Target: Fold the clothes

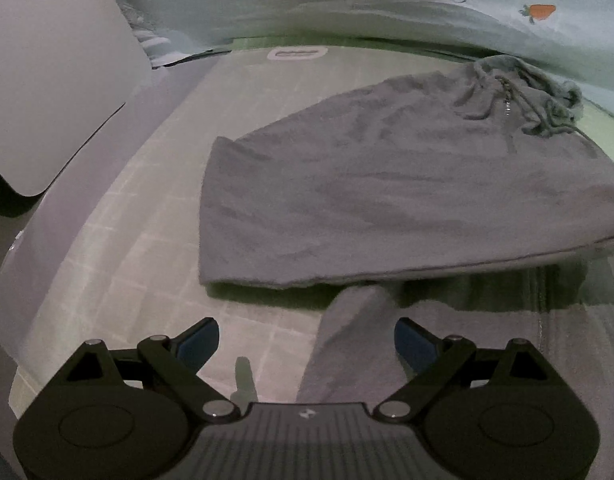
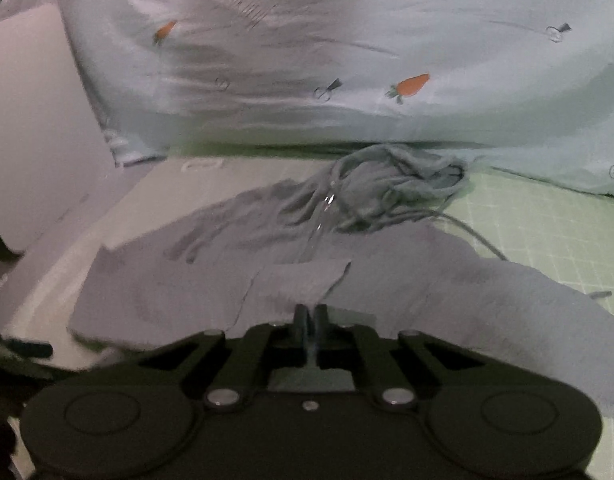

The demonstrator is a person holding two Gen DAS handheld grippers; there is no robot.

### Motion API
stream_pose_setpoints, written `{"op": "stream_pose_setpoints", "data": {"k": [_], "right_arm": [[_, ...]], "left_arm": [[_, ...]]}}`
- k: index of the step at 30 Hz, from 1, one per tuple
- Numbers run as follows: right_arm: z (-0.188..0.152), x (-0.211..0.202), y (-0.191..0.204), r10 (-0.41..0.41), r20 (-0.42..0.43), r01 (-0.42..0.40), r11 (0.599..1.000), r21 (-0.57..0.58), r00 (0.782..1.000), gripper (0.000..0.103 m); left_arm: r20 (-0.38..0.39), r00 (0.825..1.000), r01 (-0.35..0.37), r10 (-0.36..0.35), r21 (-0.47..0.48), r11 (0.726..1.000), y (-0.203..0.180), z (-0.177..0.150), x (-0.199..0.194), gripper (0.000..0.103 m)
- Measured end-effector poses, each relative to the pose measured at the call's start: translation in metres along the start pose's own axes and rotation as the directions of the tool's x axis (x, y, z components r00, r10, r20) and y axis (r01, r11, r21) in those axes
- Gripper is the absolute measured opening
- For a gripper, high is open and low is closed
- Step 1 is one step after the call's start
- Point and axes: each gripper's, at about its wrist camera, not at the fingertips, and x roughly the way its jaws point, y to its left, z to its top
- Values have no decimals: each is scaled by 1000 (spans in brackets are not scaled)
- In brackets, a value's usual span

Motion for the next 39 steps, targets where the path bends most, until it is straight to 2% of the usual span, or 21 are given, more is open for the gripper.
{"op": "stream_pose_setpoints", "data": {"k": [7,9,14,16,19,23,26,30,31,35,37,39], "right_arm": [[14,10,-51,-13,40,11,998,60,999,3],[18,14,-71,-32,62,25,995,101,998,3],[23,15,-121,-122,85,97,963,253,989,2],[22,6,-134,-189,94,159,952,261,977,2],[20,-14,-157,-306,126,261,921,289,944,2],[11,-44,-194,-477,134,398,833,385,868,2],[-1,-59,-220,-581,96,487,751,447,808,2],[-25,-59,-237,-654,9,582,678,448,756,0],[-30,-58,-239,-661,-7,592,666,453,750,0],[-40,-58,-247,-655,-57,590,635,500,753,0],[-43,-56,-246,-633,-75,579,644,500,770,3],[-45,-50,-246,-597,-94,554,661,506,797,11]], "left_arm": [[-35,998,-62,61,-27,998,-7,18,27,95],[-31,997,-70,68,-42,997,-6,23,34,101],[-4,996,-86,85,-29,996,-7,36,46,103],[18,995,-96,96,5,995,-10,36,46,103],[31,994,-102,101,14,995,-10,34,46,103],[32,994,-100,100,-5,995,-7,34,47,103],[34,994,-101,101,-14,995,-7,34,48,103],[28,997,-77,79,-54,996,0,34,49,103],[19,998,-62,64,-82,995,4,33,50,103],[-12,1000,-30,29,-162,986,18,33,51,103],[-19,1000,-25,22,-172,985,20,34,49,103],[-13,1000,-19,17,-177,984,19,35,44,102]]}}
